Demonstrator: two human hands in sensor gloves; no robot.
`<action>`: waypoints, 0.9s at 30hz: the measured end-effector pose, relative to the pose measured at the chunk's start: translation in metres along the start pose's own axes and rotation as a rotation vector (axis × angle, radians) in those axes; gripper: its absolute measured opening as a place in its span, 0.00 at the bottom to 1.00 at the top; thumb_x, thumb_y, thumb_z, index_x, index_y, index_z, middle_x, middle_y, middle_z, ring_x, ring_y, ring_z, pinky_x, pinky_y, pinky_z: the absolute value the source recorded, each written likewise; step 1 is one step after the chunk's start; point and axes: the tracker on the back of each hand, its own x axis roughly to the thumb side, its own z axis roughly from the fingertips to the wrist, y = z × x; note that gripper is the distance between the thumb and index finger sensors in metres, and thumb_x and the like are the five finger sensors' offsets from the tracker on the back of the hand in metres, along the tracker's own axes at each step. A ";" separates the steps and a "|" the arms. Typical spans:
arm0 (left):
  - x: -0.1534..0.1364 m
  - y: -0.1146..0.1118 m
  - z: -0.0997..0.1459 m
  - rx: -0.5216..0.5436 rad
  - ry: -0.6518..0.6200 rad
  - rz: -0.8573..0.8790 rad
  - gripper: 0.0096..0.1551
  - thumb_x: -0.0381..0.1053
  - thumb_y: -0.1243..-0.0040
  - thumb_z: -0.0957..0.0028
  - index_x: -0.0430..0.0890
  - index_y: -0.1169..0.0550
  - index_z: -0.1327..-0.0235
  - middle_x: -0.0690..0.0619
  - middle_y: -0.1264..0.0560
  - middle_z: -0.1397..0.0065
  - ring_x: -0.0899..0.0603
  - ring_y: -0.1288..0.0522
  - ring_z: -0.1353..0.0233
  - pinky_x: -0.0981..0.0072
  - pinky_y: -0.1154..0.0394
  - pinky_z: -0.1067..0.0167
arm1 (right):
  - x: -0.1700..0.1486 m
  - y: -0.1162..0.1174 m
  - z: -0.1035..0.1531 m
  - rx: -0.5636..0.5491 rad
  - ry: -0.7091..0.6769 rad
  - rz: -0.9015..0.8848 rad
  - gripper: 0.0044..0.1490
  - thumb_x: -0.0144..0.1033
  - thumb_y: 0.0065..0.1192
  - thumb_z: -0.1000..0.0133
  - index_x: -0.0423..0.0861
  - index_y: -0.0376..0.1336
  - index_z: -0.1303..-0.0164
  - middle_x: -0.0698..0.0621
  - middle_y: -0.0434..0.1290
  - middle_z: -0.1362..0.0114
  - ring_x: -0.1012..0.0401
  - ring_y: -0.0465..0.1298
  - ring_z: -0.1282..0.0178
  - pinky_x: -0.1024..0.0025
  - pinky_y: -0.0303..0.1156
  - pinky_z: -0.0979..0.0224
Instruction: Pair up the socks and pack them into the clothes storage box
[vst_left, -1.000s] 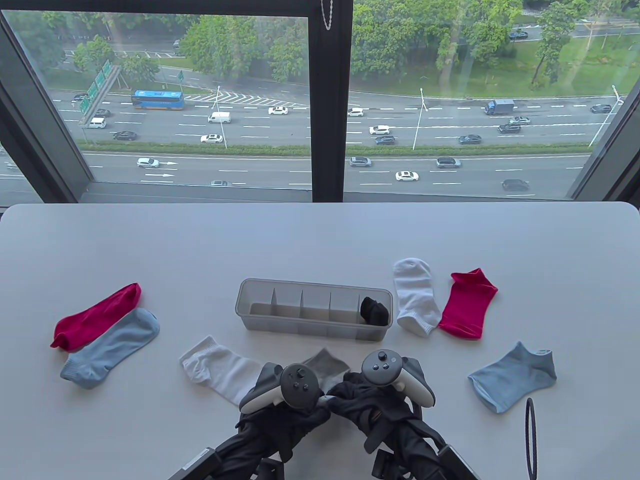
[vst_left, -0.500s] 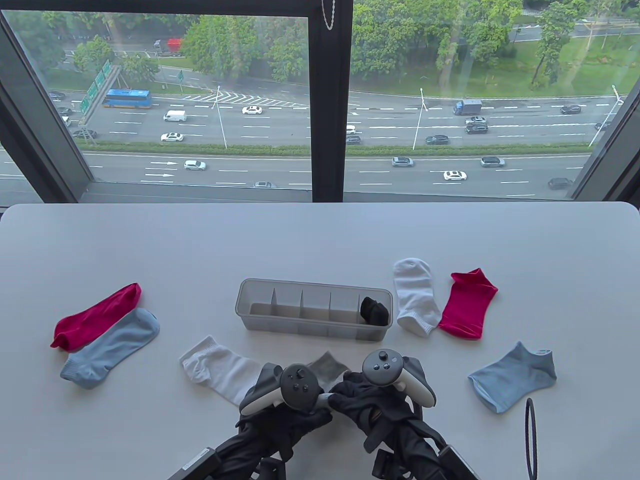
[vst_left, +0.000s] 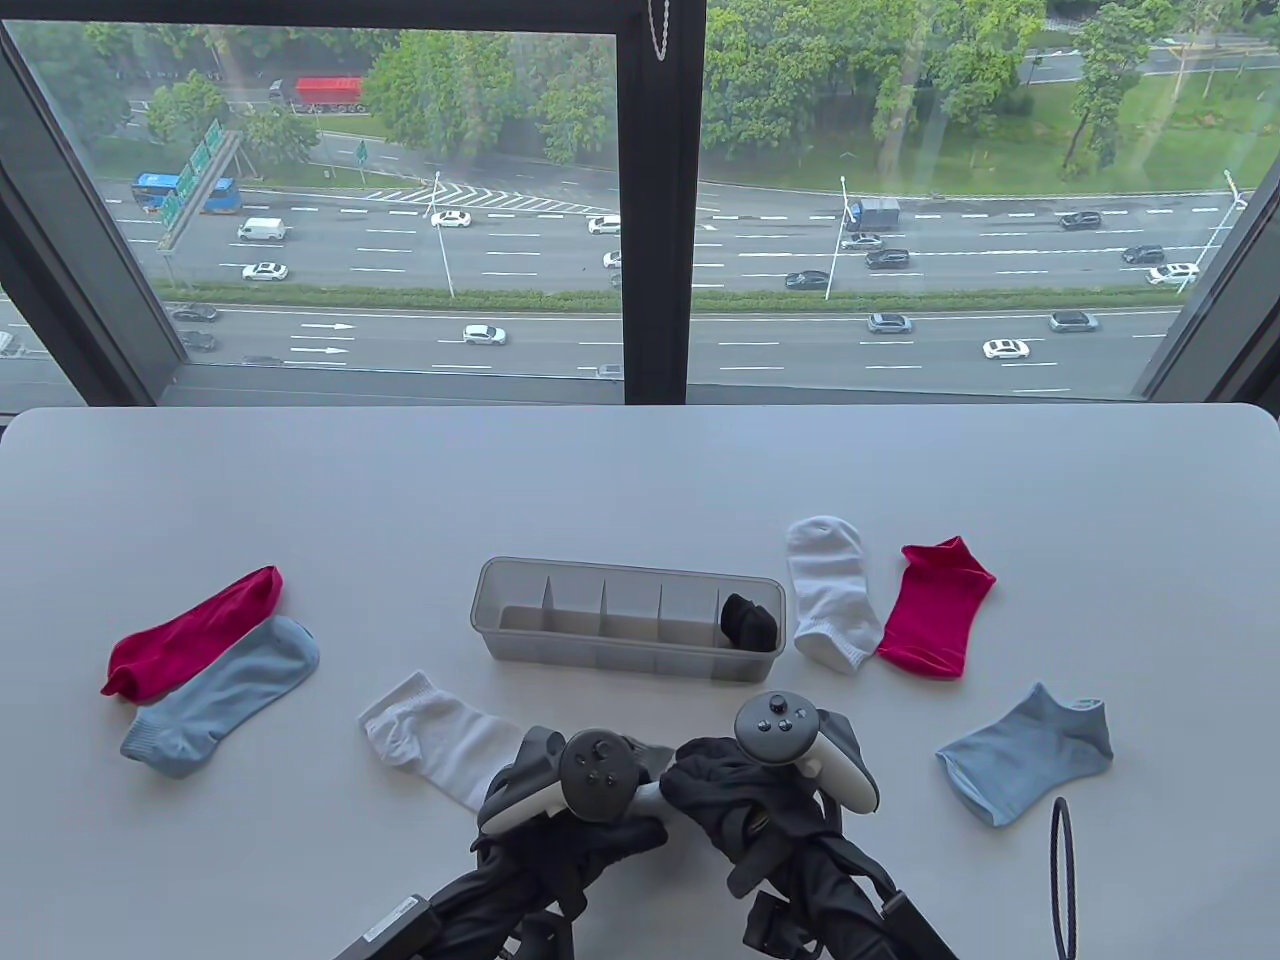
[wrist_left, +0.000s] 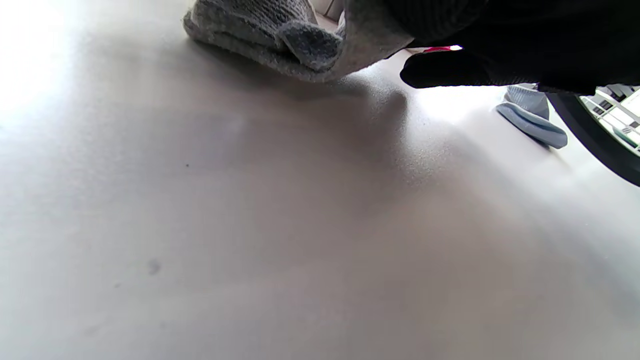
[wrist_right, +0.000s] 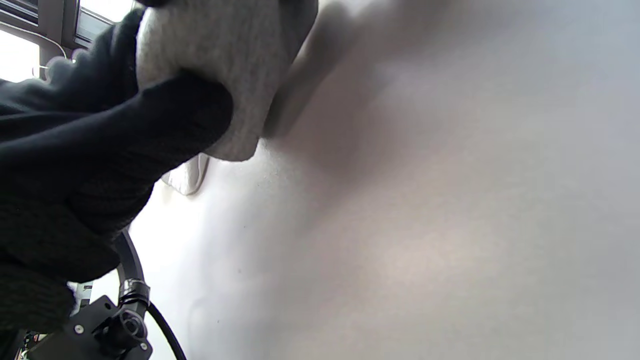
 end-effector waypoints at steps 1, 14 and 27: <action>0.001 0.002 0.001 0.033 -0.017 0.003 0.33 0.52 0.50 0.39 0.36 0.42 0.28 0.31 0.56 0.17 0.23 0.62 0.18 0.21 0.62 0.28 | -0.001 0.000 0.000 0.000 -0.002 0.006 0.28 0.55 0.36 0.37 0.50 0.58 0.34 0.47 0.37 0.16 0.49 0.26 0.18 0.45 0.26 0.19; 0.002 0.008 0.006 0.083 -0.043 -0.002 0.33 0.53 0.50 0.40 0.39 0.42 0.28 0.33 0.55 0.16 0.24 0.60 0.17 0.21 0.60 0.26 | 0.006 -0.004 0.007 -0.082 -0.048 0.042 0.30 0.58 0.42 0.39 0.51 0.57 0.33 0.49 0.41 0.15 0.49 0.30 0.16 0.44 0.29 0.17; 0.001 0.011 0.006 0.040 -0.056 0.010 0.28 0.56 0.46 0.43 0.36 0.32 0.44 0.33 0.48 0.17 0.23 0.55 0.17 0.21 0.57 0.27 | 0.008 -0.002 0.009 -0.059 -0.077 0.008 0.31 0.59 0.45 0.40 0.53 0.57 0.32 0.47 0.39 0.15 0.48 0.29 0.16 0.43 0.29 0.17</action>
